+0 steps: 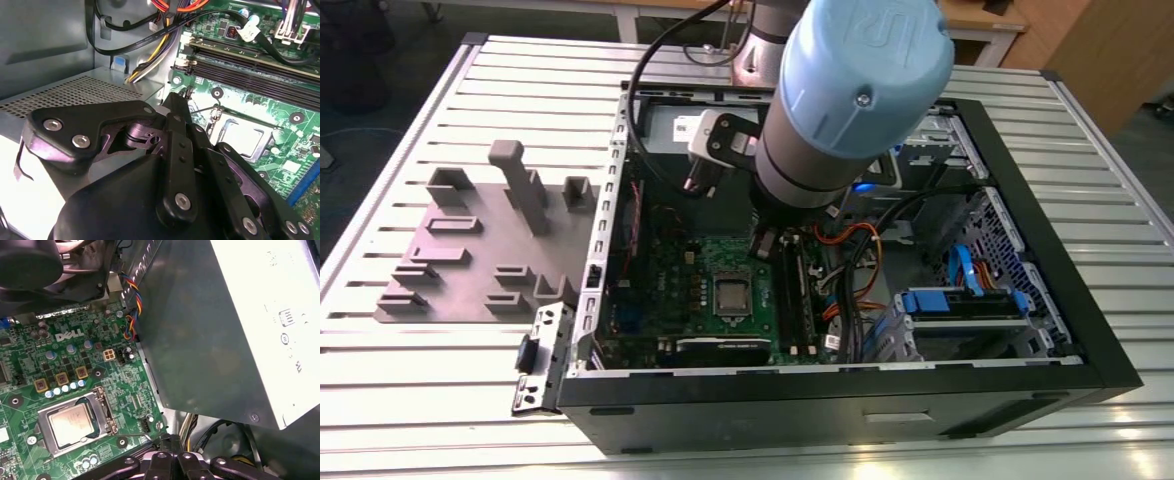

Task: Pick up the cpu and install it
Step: 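Install the first cpu locking lever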

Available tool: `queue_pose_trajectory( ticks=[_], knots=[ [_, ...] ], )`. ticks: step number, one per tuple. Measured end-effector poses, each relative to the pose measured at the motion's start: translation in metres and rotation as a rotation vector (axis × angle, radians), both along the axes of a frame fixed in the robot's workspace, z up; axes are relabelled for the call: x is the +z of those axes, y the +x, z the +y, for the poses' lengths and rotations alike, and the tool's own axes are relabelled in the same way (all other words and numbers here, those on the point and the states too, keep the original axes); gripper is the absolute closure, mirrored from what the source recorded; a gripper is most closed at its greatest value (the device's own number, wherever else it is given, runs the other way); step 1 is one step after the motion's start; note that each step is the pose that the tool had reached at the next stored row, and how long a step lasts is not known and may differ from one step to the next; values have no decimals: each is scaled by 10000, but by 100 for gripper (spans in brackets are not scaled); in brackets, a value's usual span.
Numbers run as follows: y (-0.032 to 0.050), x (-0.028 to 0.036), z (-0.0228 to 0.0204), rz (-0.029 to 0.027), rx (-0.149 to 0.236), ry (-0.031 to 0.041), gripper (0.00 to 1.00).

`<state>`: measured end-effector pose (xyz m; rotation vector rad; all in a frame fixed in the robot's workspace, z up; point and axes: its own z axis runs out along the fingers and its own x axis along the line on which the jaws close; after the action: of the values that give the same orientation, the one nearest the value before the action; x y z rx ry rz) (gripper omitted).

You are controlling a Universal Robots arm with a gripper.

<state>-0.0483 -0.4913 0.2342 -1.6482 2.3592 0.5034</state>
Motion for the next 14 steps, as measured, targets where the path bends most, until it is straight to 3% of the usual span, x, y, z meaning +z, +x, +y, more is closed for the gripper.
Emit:
queue_pose_trajectory(
  ticks=[4, 14],
  knots=[
    [0, -19, 0, -1, 1, 88, 89],
    [-19, -53, -1, 2, 42, 88, 89]
  ],
)
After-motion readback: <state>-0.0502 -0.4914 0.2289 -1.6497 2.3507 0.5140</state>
